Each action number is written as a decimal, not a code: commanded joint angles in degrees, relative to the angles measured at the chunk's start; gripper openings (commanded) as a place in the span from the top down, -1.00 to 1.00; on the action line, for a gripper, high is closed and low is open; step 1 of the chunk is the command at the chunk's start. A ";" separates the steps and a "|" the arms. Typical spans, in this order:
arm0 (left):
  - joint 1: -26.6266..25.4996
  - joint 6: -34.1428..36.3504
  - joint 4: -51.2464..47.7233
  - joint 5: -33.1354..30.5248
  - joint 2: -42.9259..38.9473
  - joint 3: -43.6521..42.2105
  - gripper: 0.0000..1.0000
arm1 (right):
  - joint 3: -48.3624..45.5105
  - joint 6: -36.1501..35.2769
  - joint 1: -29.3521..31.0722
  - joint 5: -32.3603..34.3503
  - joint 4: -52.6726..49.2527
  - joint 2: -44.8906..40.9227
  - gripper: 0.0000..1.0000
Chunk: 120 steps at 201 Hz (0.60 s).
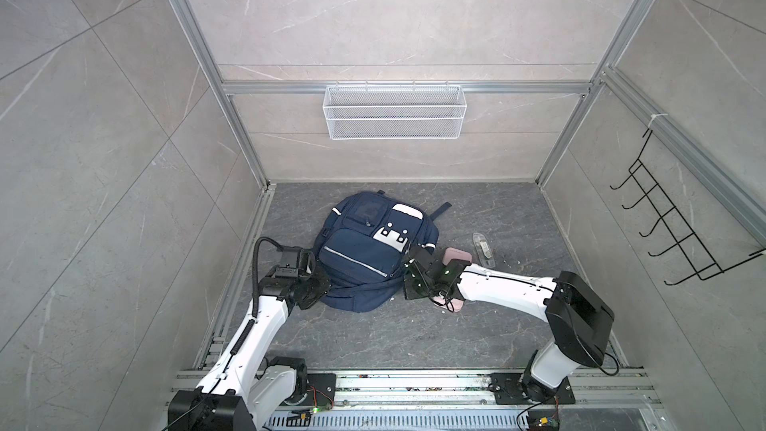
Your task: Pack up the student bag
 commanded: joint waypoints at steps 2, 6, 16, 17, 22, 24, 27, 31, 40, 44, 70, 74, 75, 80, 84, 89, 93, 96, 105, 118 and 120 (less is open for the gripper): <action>1.72 2.35 -0.95 -3.64 -2.19 1.64 1.00 | 0.92 -3.25 -4.98 1.88 -3.64 1.77 1.00; 1.83 2.40 -1.10 -3.66 -2.33 1.62 1.00 | 1.29 -3.55 -5.76 1.79 -3.66 2.14 1.00; 2.13 2.62 -1.49 -3.62 -2.67 1.62 1.00 | 1.75 -4.09 -7.32 1.82 -3.64 2.96 1.00; 2.14 2.62 -1.50 -3.65 -2.65 1.62 1.00 | 1.87 -4.08 -7.46 1.80 -3.66 3.07 1.00; 2.23 2.69 -1.59 -3.66 -2.81 1.54 1.00 | 2.02 -4.19 -8.18 1.79 -3.83 3.40 1.00; 2.30 2.77 -1.63 -3.59 -2.92 1.53 1.00 | 2.13 -4.17 -8.51 1.79 -3.95 3.54 1.00; 2.37 2.80 -1.61 -3.45 -2.98 1.43 1.00 | 2.27 -4.17 -8.82 1.80 -4.06 3.64 1.00; 2.41 2.83 -1.63 -3.44 -3.02 1.37 1.00 | 2.38 -4.23 -9.16 1.80 -4.31 3.78 1.00; 2.41 2.81 -1.62 -3.04 -3.08 1.19 1.00 | 2.51 -4.47 -9.27 1.39 -4.72 3.43 1.00; 2.41 2.93 -1.59 -2.97 -3.04 1.10 1.00 | 2.28 -4.64 -9.27 0.85 -4.56 2.98 1.00; 2.39 3.48 -0.86 -2.37 -2.42 0.52 1.00 | -2.04 -4.29 -8.87 -4.18 -0.84 -0.58 1.00; 2.49 3.50 -0.75 -2.24 -2.24 0.51 1.00 | -2.63 -3.98 -8.83 -4.39 -0.64 -1.12 1.00; 2.45 3.50 -0.73 -2.22 -2.17 0.49 1.00 | -2.79 -3.94 -8.78 -4.42 -0.62 -1.26 1.00; 2.42 3.44 -0.63 -2.32 -2.04 0.50 1.00 | -3.59 -3.81 -8.60 -4.75 -0.51 -1.95 1.00; 2.47 3.50 -0.58 -2.30 -1.89 0.50 1.00 | -4.23 -3.61 -8.42 -4.88 -0.37 -2.50 1.00; 2.50 3.50 -0.44 -2.36 -1.76 0.48 1.00 | -4.97 -3.43 -8.10 -4.90 -0.20 -3.31 1.00; 2.50 3.50 -0.29 -2.41 -1.72 0.45 1.00 | -5.62 -3.35 -7.87 -4.93 -0.12 -3.84 1.00; 2.42 3.50 -0.21 -2.54 -1.61 0.47 1.00 | -6.03 -3.22 -7.66 -4.94 -0.14 -4.19 1.00; 2.52 3.37 0.06 -2.82 -1.41 0.48 1.00 | -6.98 -2.96 -7.22 -5.18 -0.08 -5.17 1.00; 2.50 3.41 0.37 -3.33 -1.01 0.57 1.00 | -8.10 -2.71 -6.65 -5.16 -0.15 -6.22 1.00; 2.50 3.33 0.49 -3.38 -0.93 0.57 1.00 | -8.23 -2.75 -6.59 -5.20 -0.17 -6.27 1.00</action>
